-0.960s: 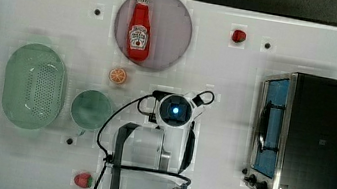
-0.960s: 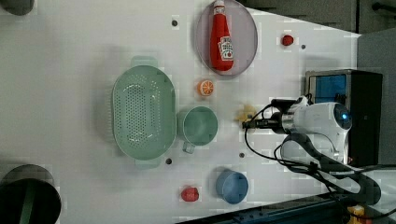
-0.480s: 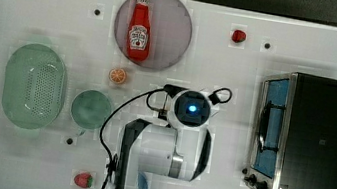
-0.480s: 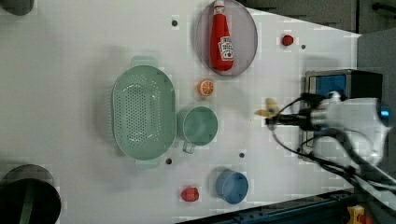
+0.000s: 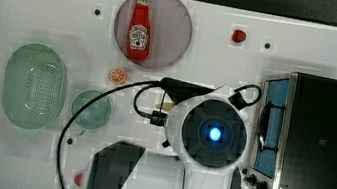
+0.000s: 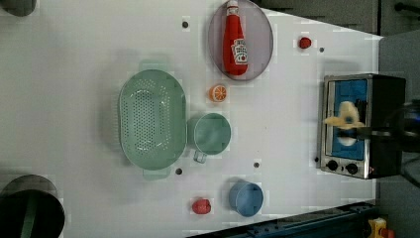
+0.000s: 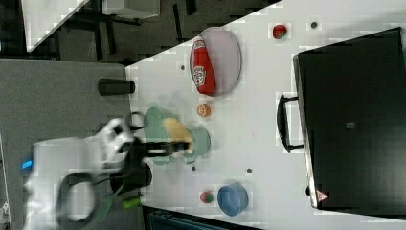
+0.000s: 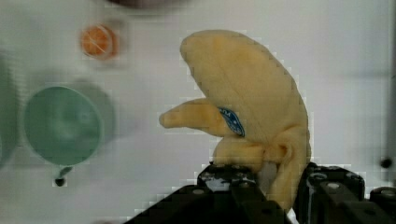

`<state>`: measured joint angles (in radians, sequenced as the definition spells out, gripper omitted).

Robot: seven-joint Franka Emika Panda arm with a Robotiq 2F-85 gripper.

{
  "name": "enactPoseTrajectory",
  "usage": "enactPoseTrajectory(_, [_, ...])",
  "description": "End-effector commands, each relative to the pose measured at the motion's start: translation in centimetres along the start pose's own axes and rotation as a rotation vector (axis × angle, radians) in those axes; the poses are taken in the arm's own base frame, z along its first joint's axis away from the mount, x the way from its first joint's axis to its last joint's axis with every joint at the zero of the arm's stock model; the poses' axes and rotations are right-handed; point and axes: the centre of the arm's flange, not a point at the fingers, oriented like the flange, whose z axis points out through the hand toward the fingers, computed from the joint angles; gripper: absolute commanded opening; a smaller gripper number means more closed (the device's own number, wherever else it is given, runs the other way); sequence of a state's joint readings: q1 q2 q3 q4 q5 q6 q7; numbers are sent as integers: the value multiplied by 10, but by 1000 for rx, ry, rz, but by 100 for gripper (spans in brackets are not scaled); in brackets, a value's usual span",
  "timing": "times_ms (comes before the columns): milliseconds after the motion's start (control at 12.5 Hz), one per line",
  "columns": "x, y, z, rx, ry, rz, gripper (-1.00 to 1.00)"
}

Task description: Pick Banana and place it in mug.

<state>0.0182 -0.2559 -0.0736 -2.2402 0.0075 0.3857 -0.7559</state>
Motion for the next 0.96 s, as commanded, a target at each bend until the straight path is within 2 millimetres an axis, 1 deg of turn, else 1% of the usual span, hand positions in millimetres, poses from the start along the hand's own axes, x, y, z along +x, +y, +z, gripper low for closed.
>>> enactPoseTrajectory(80, [-11, -62, -11, -48, -29, 20, -46])
enactPoseTrajectory(160, [-17, -94, -10, -65, -25, 16, -46])
enactPoseTrajectory(320, [-31, -142, -4, -79, -24, 32, -46])
enactPoseTrajectory(400, [-41, -167, 1, -63, -36, 75, -46])
enactPoseTrajectory(480, [-55, -194, 11, -36, -63, 155, -46])
enactPoseTrajectory(560, [-65, -211, 20, -18, -78, 214, -46])
enactPoseTrajectory(720, [-76, -234, 40, -8, -40, 276, -46])
enactPoseTrajectory(800, [-81, -243, 56, -1, -16, 302, -46])
enactPoseTrajectory(880, [-81, -246, 73, 7, -6, 343, -46])
enactPoseTrajectory(960, [-77, -245, 90, 14, -9, 388, -46])
